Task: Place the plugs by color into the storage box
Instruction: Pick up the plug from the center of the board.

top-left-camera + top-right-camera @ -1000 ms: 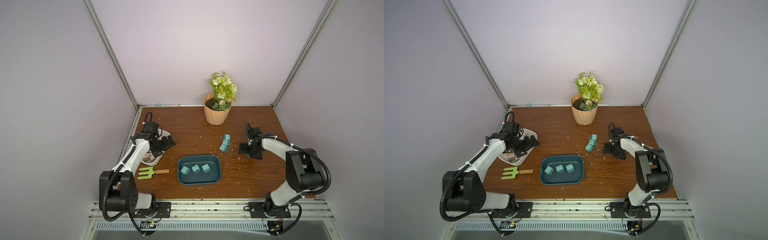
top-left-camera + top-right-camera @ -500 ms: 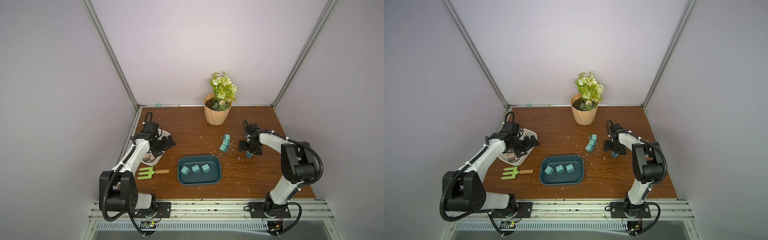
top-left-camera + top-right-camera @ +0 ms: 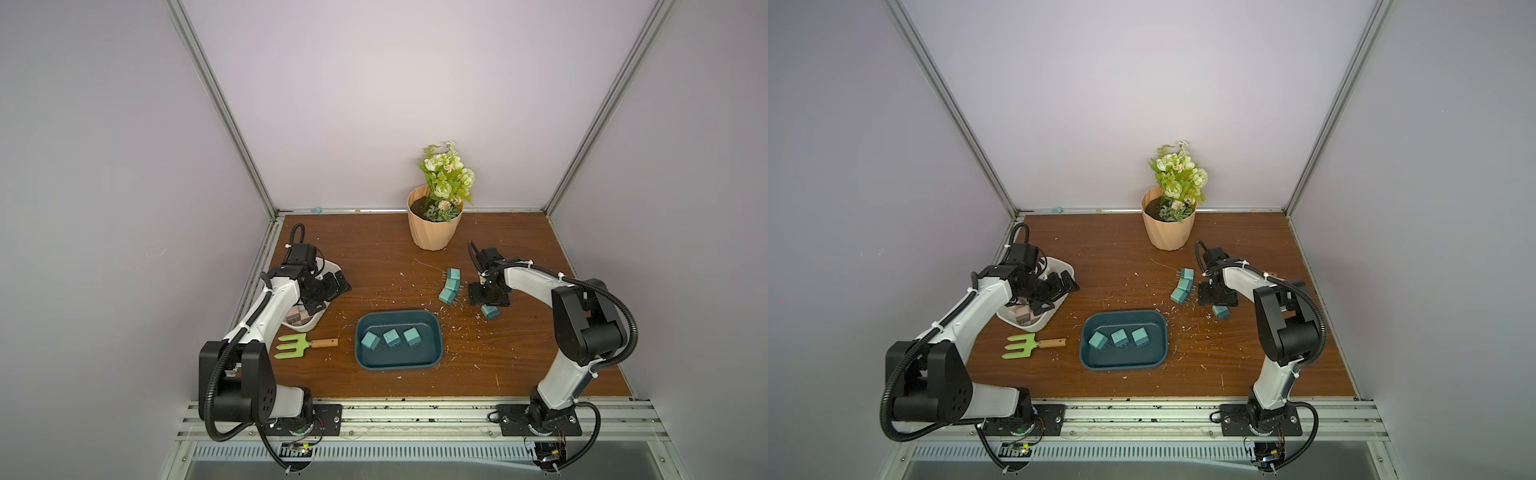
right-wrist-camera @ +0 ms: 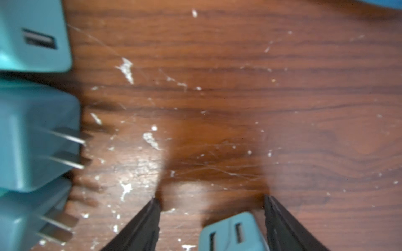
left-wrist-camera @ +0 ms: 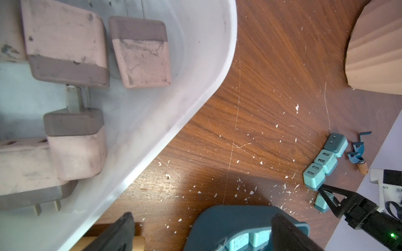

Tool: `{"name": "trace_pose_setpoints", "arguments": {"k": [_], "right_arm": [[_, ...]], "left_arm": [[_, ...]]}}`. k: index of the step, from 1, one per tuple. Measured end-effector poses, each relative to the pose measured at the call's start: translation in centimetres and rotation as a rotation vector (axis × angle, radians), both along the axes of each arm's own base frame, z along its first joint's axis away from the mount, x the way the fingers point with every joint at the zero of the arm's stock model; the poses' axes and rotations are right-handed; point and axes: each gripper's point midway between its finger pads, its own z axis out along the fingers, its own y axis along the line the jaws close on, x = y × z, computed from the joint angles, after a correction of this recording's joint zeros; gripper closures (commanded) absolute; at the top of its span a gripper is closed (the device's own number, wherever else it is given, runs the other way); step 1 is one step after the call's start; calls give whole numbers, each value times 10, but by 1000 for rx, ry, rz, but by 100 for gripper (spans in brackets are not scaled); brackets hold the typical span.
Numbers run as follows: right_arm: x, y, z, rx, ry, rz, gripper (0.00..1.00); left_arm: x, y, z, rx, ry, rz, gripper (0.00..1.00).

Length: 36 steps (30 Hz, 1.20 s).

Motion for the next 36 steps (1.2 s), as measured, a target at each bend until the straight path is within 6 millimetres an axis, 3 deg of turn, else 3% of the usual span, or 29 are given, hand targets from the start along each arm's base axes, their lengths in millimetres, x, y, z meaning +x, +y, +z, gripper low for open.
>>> {"name": "trace_pose_setpoints", "arguments": {"k": [5,17,25,32,36], "right_arm": [[-1,3,-1,-5,-8,16,29],[-13,1,-1,-3,-18,87,17],[-23,1,-1,3,-5,125,30],[-31,0,-1,4,17,119,48],[-40,0,0,25,27,100,52]], "left_arm": [[0,0,-1,0,5,0,1],[0,0,-1,0,5,0,1],[0,0,-2,1,5,0,1],[0,0,-2,0,5,0,1],[0,0,-2,0,6,0,1]]}}
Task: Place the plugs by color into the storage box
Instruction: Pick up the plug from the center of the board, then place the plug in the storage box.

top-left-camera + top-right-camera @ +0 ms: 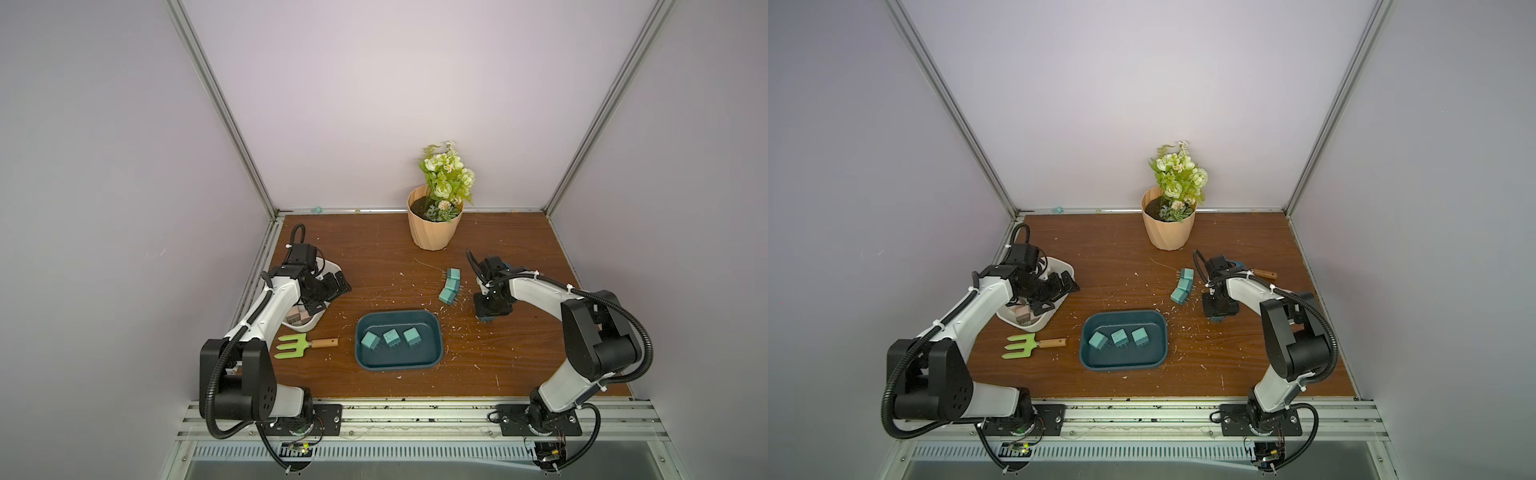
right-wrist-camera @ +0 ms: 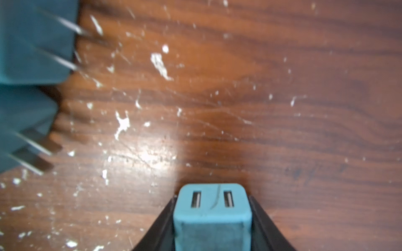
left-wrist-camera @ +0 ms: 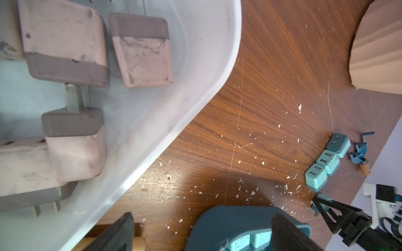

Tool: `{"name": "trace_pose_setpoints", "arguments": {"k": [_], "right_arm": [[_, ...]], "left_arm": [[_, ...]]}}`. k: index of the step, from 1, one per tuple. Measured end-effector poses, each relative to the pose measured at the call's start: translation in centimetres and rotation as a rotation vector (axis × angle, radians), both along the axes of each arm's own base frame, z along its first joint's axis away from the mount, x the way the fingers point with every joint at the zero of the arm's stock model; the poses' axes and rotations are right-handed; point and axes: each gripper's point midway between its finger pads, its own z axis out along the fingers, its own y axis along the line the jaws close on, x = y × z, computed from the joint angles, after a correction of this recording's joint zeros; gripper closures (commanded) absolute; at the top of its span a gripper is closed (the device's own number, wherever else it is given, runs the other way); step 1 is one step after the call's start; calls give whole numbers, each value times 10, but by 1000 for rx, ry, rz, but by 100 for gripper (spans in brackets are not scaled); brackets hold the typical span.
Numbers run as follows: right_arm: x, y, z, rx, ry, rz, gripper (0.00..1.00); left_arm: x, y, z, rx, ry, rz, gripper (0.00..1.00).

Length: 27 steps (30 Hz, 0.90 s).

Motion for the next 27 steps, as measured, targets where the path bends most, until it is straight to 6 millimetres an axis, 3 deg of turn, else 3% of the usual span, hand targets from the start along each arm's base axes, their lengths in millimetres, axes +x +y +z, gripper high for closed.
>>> {"name": "trace_pose_setpoints", "arguments": {"k": [11,15,20,23,27], "right_arm": [[-14,3,2,39,34,-53,66],[-13,10,18,59,56,-62,68],[2,55,65,140,-33,17,70],[-9,95,89,187,-65,109,70],[-38,140,102,231,-45,204,70]], "left_arm": [[1,0,0,0,-4,-1,1],[1,0,-1,0,-1,-1,1],[2,0,-1,0,-4,-3,1],[2,0,-1,0,-5,-3,1],[2,0,-1,-1,-6,-4,1]]}}
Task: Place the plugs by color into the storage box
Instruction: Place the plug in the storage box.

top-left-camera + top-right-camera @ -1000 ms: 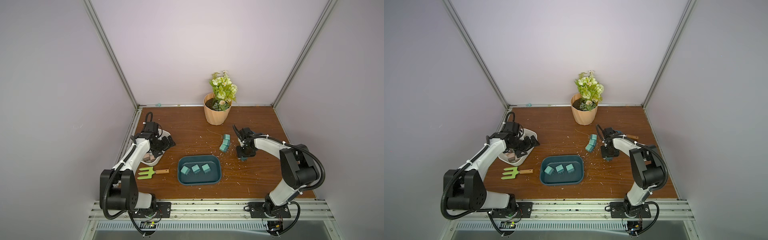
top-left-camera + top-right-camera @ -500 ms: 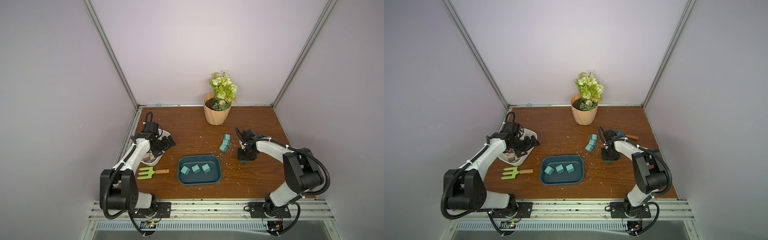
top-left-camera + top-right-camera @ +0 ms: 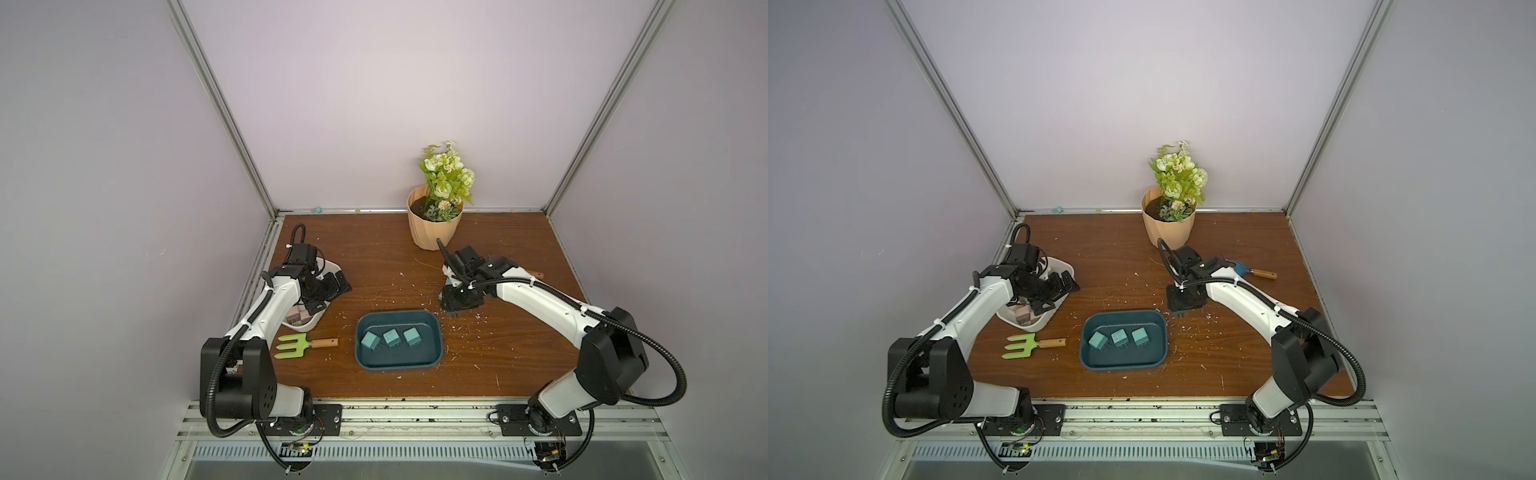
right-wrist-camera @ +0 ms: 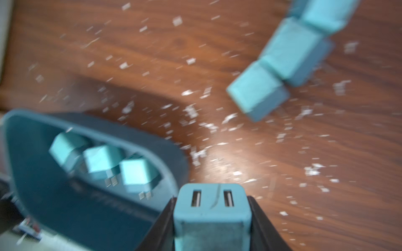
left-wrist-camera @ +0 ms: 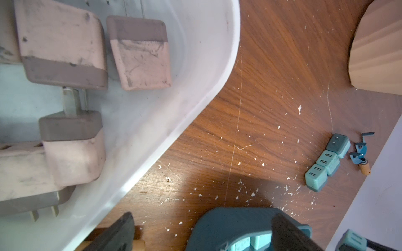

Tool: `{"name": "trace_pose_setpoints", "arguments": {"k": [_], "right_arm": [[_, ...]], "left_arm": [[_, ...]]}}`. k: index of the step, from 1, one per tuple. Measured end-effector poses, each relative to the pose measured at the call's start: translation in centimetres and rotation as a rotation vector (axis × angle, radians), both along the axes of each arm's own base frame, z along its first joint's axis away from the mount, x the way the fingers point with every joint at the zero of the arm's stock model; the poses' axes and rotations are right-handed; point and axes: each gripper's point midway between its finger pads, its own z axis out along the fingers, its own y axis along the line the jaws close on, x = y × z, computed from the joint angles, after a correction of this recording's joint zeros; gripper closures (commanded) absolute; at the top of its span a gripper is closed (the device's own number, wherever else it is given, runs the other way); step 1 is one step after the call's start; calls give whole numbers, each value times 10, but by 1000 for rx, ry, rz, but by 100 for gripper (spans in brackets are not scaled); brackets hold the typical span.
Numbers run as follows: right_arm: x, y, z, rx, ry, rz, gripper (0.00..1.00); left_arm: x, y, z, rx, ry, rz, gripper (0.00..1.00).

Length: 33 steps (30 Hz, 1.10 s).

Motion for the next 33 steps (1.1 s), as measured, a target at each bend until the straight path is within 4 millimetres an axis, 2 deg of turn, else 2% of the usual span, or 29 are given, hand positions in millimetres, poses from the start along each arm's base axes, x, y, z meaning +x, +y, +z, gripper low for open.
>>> {"name": "trace_pose_setpoints", "arguments": {"k": [6,14,19,25,33], "right_arm": [[-37,52,6,13,18,119,71],[-84,122,-33,-60,75,325,71],[-105,155,-48,-71,75,427,72],[-116,168,-67,-93,82,486,72],[-118,160,-87,-124,93,502,70]], "left_arm": [[0,-1,0,-3,-3,-8,1],[-4,1,-4,9,11,-15,1],[-5,2,-5,20,14,-14,1],[-5,3,-5,27,13,-20,1],[-6,4,-6,34,15,-28,1]]}}
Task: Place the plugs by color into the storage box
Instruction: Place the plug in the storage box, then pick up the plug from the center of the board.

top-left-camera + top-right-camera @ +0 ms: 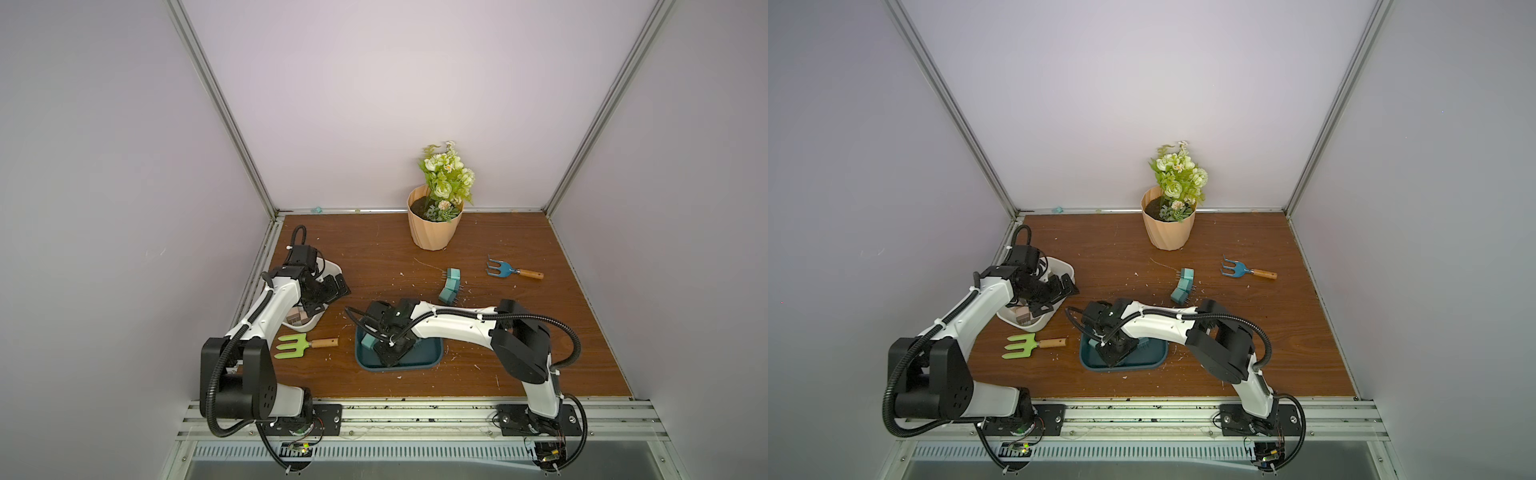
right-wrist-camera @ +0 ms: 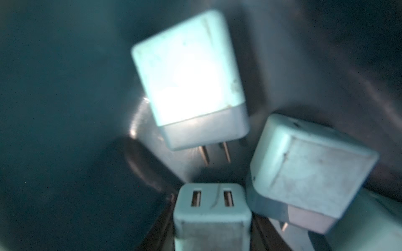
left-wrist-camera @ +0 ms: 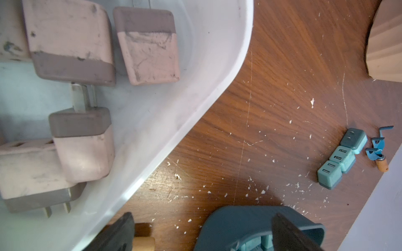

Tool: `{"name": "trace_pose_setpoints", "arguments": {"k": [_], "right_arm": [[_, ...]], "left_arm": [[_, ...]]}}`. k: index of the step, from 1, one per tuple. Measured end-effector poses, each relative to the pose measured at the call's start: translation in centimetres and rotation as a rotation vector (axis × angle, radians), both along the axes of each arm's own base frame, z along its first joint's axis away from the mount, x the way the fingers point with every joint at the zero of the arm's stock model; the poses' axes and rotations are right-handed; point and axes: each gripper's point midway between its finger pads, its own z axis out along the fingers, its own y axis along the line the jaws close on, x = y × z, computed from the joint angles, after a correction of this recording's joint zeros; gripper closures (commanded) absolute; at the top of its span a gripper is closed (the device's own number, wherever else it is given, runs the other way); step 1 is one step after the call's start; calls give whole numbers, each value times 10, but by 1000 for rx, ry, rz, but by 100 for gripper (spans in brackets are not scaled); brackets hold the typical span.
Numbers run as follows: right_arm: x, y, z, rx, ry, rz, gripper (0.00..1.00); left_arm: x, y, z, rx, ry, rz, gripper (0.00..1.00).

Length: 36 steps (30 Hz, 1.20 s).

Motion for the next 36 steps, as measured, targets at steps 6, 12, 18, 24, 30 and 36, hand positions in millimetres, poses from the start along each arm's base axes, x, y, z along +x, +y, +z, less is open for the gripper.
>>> {"name": "trace_pose_setpoints", "arguments": {"k": [6,12,18,24,30,36], "right_arm": [[1,1,-5,-1,-4,9,62],[1,4,-3,8,-4,13,43],[4,7,8,12,-9,6,27],[26,-5,56,69,-73,-40,17],[115,-64,123,171,-208,-279,15],[190,-137,107,71,-261,-483,14]], "left_arm": [[0,0,0,1,-1,-3,1],[0,0,0,1,-1,-3,1],[0,0,0,-2,-1,-3,1],[8,-2,12,-10,-30,-6,1],[17,-3,24,-17,-63,-10,1],[17,-3,23,-18,-59,-9,1]]}}
